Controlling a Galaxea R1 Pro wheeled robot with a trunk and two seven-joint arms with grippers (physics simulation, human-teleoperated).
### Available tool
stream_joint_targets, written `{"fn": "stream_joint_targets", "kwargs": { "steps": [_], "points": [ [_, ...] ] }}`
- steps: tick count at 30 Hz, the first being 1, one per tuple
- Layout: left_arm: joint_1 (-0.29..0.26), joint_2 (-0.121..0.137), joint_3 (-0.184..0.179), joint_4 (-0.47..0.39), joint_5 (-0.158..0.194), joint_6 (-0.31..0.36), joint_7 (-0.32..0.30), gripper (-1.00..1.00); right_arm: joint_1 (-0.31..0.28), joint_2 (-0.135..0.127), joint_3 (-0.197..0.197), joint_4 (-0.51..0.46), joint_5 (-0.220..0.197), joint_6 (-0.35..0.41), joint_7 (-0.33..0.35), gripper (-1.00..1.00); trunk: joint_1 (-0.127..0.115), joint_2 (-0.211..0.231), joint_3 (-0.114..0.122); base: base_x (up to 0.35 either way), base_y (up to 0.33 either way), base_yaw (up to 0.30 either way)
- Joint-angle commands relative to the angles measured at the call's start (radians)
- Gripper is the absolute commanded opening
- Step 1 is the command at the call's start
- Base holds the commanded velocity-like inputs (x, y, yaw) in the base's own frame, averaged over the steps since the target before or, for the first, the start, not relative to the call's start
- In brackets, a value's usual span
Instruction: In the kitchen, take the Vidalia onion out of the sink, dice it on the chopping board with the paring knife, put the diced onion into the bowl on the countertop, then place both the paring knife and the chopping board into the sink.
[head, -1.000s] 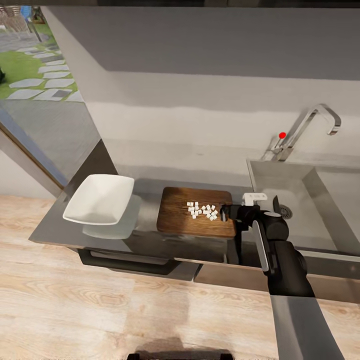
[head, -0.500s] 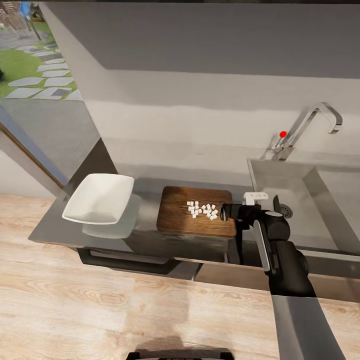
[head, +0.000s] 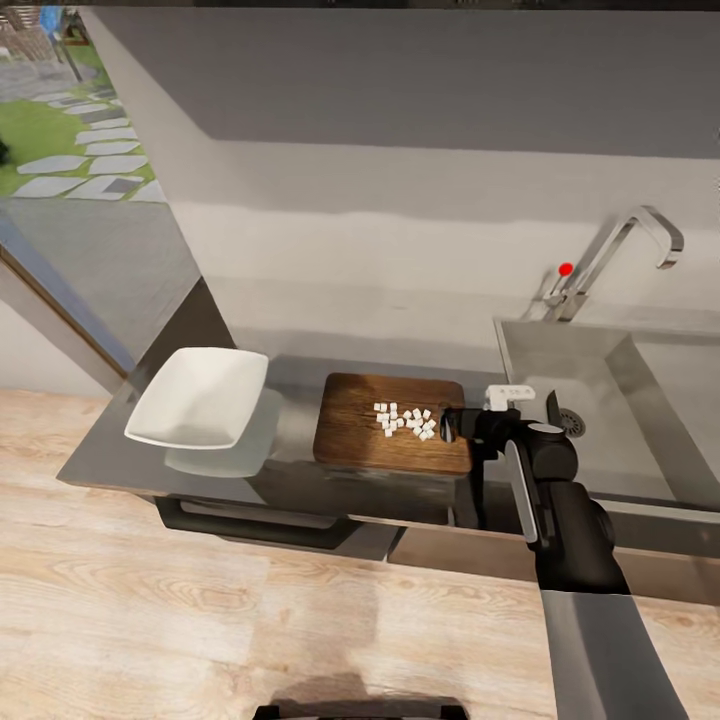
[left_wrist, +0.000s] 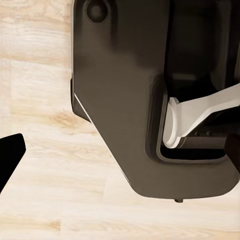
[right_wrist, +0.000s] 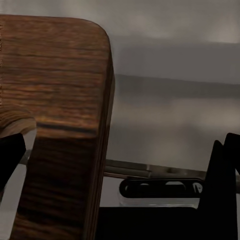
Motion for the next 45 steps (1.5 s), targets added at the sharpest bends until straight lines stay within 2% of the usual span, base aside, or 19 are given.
{"fn": "stream_joint_targets", "kwargs": {
  "steps": [1, 17, 45],
  "points": [
    [0.000, -0.001, 0.006, -0.001, -0.002, -0.001, -0.009, 1.00, -0.001, 0.001, -0.002, 0.066, 0.003, 0.007, 0.009, 1.00, 0.001, -0.001, 0.000, 0.000, 0.000, 0.000],
    [0.000, -0.001, 0.006, 0.000, -0.002, -0.001, -0.009, 1.00, -0.001, 0.001, -0.002, 0.066, 0.003, 0.007, 0.007, 1.00, 0.001, -0.001, 0.023, 0.000, 0.000, 0.000],
    [0.000, -0.001, 0.006, 0.008, -0.002, -0.001, -0.009, 1.00, -0.001, 0.001, -0.001, 0.064, 0.006, 0.009, 0.007, 1.00, 0.001, -0.001, 0.024, 0.000, 0.000, 0.000]
  ]
}}
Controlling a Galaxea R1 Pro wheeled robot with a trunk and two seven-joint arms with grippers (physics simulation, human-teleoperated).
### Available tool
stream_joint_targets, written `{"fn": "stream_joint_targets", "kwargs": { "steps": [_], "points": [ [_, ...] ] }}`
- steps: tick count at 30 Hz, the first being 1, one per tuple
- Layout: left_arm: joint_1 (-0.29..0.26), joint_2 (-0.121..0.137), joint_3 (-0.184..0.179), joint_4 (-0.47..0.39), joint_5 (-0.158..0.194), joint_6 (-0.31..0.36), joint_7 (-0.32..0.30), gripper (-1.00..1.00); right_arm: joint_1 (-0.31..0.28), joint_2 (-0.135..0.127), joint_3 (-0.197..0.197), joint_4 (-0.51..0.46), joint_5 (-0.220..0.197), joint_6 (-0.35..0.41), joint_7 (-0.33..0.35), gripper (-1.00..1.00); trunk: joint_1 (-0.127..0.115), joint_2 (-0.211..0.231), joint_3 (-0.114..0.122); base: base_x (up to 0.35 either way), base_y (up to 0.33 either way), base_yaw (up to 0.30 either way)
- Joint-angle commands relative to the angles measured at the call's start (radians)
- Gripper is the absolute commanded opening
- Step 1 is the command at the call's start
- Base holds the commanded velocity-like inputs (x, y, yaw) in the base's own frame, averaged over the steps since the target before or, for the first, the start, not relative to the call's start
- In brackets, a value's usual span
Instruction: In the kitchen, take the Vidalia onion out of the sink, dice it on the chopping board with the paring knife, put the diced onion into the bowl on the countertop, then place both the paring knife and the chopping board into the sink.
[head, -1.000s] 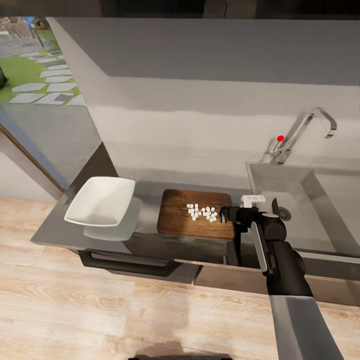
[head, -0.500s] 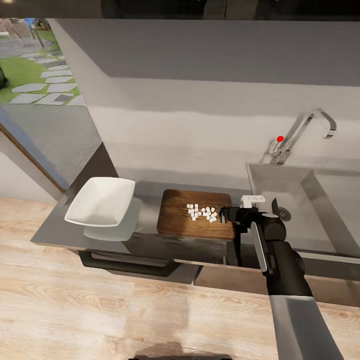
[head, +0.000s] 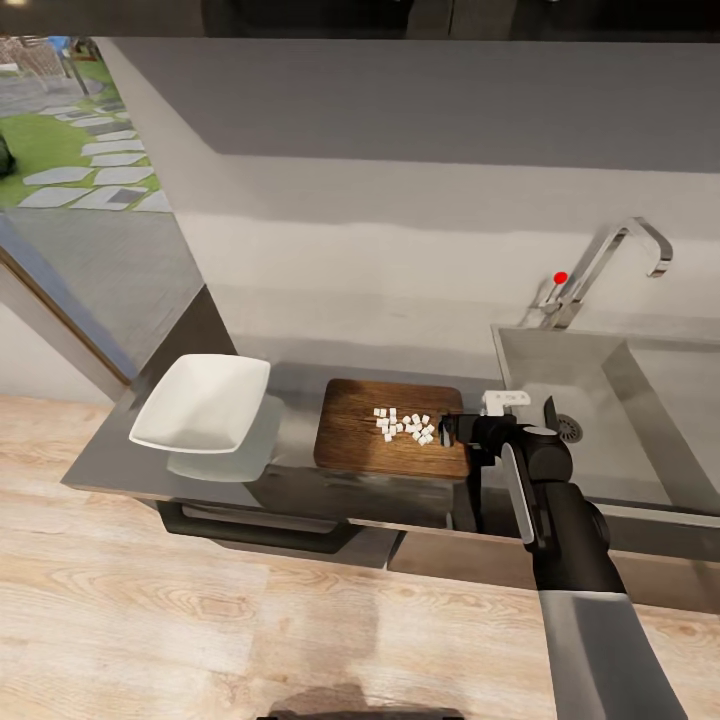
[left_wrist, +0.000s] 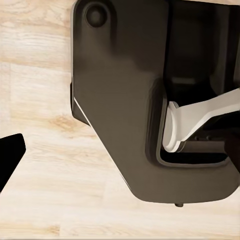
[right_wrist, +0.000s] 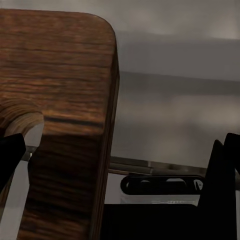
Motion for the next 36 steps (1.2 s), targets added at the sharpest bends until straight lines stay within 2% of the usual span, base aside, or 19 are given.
{"fn": "stream_joint_targets", "kwargs": {
  "steps": [1, 18, 26, 36],
  "points": [
    [0.000, -0.001, 0.006, -0.001, -0.001, -0.001, -0.009, 1.00, 0.000, 0.001, -0.002, 0.024, 0.008, 0.009, 0.007, 1.00, 0.001, -0.001, -0.002, 0.000, 0.000, 0.000],
    [0.000, -0.001, 0.006, 0.005, -0.001, -0.001, -0.009, 1.00, 0.000, 0.001, -0.002, 0.023, 0.008, 0.021, 0.007, 1.00, 0.001, -0.001, -0.001, 0.000, 0.000, 0.000],
    [0.000, -0.001, 0.006, 0.005, -0.001, -0.001, -0.009, 1.00, 0.000, 0.001, -0.002, 0.023, 0.008, 0.022, 0.007, 1.00, 0.001, -0.001, 0.008, 0.000, 0.000, 0.000],
    [0.000, -0.001, 0.006, 0.005, -0.001, -0.001, -0.009, 1.00, 0.000, 0.001, -0.002, 0.023, 0.008, 0.022, 0.007, 1.00, 0.001, -0.001, 0.009, 0.000, 0.000, 0.000]
  ]
}}
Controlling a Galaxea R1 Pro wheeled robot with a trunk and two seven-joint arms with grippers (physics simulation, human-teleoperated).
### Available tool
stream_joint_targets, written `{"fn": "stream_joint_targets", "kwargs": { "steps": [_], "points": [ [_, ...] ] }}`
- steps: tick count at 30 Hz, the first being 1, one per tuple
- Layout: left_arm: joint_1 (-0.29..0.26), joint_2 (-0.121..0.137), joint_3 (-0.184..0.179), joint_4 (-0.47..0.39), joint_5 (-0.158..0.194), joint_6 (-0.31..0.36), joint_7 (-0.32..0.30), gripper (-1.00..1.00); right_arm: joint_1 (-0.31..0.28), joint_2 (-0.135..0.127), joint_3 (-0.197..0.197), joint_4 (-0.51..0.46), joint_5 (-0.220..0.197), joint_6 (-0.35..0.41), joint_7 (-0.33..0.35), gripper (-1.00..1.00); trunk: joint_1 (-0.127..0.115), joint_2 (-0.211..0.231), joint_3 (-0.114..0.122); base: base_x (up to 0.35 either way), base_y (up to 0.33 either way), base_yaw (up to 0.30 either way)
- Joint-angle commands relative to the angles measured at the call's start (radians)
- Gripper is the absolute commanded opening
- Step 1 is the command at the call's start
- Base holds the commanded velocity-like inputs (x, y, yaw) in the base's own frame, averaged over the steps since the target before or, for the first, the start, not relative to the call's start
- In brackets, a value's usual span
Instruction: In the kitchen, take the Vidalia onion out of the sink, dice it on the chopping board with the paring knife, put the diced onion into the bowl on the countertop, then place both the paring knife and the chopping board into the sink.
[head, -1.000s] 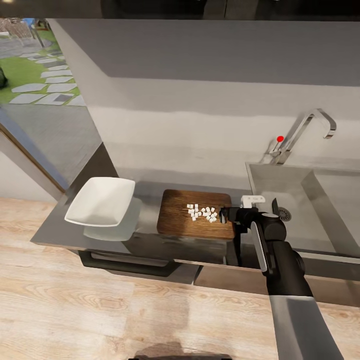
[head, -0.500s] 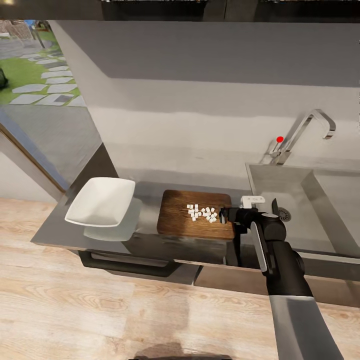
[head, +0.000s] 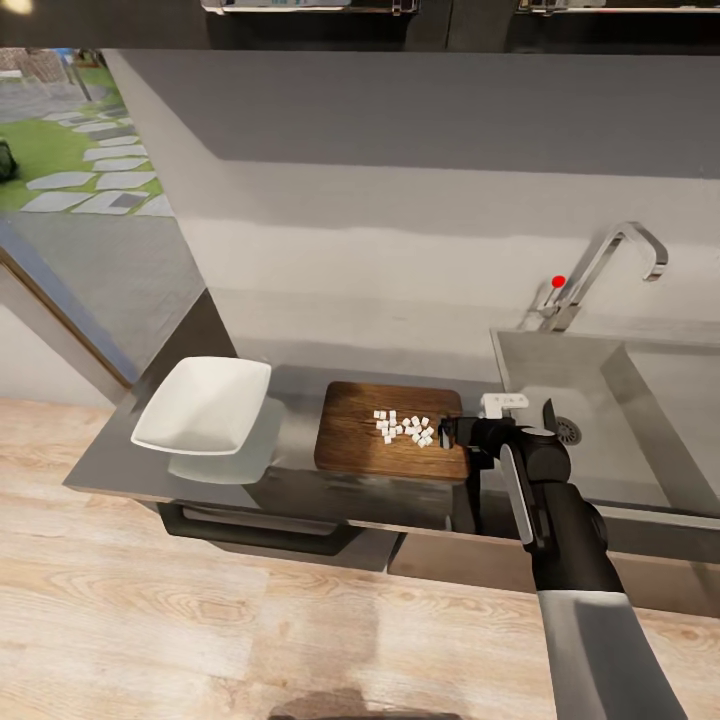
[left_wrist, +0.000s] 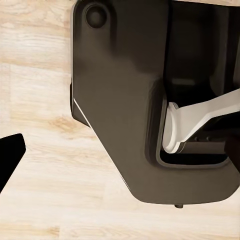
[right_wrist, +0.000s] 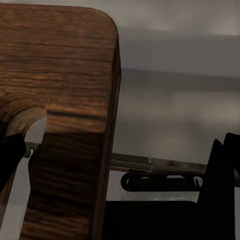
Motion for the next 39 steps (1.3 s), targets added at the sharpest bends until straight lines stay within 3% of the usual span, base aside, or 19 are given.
{"fn": "stream_joint_targets", "kwargs": {
  "steps": [1, 39],
  "points": [
    [0.000, -0.001, 0.006, -0.001, -0.002, -0.001, -0.009, 1.00, 0.000, 0.001, -0.003, 0.010, 0.009, 0.009, 0.007, 1.00, 0.001, -0.001, -0.002, 0.000, 0.000, 0.000],
    [0.000, -0.001, 0.006, 0.007, -0.002, -0.001, -0.009, 1.00, -0.001, 0.001, -0.001, 0.010, 0.009, 0.010, 0.006, 1.00, 0.001, -0.001, -0.001, 0.000, 0.000, 0.000]
  ]
}}
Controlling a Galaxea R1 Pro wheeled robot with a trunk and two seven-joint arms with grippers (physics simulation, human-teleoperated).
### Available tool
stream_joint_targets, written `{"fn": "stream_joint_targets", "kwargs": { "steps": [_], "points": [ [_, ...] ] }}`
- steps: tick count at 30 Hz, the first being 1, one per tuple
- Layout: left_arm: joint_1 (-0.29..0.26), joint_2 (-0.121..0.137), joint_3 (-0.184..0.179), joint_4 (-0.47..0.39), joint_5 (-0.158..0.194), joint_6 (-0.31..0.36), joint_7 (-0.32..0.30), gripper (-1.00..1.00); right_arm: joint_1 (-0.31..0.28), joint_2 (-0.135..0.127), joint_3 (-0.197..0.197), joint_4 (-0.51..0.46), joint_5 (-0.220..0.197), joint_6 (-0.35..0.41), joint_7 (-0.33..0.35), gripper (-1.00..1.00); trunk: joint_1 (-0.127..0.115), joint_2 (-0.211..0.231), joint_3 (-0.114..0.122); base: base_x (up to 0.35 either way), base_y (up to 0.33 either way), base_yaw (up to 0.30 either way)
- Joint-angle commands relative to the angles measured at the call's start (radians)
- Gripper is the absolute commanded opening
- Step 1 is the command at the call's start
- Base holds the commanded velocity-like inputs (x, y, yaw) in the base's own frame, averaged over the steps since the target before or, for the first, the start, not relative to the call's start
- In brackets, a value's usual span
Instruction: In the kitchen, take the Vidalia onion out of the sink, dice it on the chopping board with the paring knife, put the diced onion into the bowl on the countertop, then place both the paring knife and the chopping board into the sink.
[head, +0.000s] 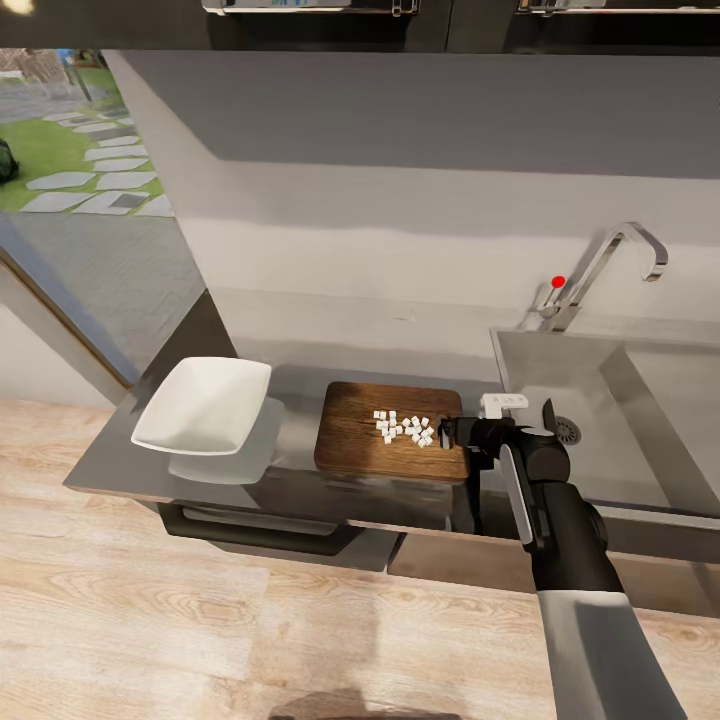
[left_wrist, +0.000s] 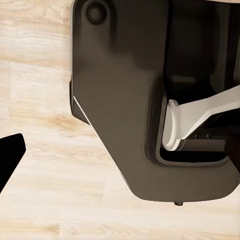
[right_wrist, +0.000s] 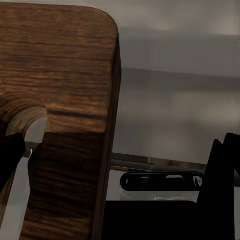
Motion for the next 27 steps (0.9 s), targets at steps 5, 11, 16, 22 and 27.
{"fn": "stream_joint_targets", "kwargs": {
  "steps": [5, 11, 16, 22, 27],
  "points": [
    [0.000, -0.001, 0.006, 0.000, -0.001, -0.001, -0.009, 1.00, 0.000, 0.001, -0.003, 0.009, 0.008, 0.009, 0.007, 1.00, 0.001, -0.001, -0.002, -0.070, 0.000, 0.000],
    [0.000, -0.001, 0.006, 0.000, -0.001, -0.001, -0.009, 1.00, 0.000, 0.001, -0.003, 0.009, 0.008, 0.009, 0.006, 1.00, 0.001, -0.001, -0.002, -0.010, 0.000, 0.000],
    [0.000, -0.001, 0.006, 0.000, -0.001, -0.001, -0.009, 1.00, 0.000, 0.001, -0.003, 0.009, 0.007, 0.009, 0.006, 1.00, 0.001, -0.001, -0.002, 0.000, 0.086, 0.000],
    [0.000, 0.000, 0.006, 0.000, -0.001, -0.001, -0.009, 1.00, 0.000, 0.001, -0.003, 0.009, 0.007, 0.009, 0.006, 1.00, 0.001, -0.001, -0.002, 0.000, 0.043, 0.000],
    [0.000, -0.001, 0.006, 0.000, -0.001, -0.001, -0.009, 1.00, 0.000, 0.001, -0.003, 0.009, 0.007, 0.009, 0.006, 1.00, 0.001, -0.001, -0.002, 0.000, 0.001, 0.000]
  ]
}}
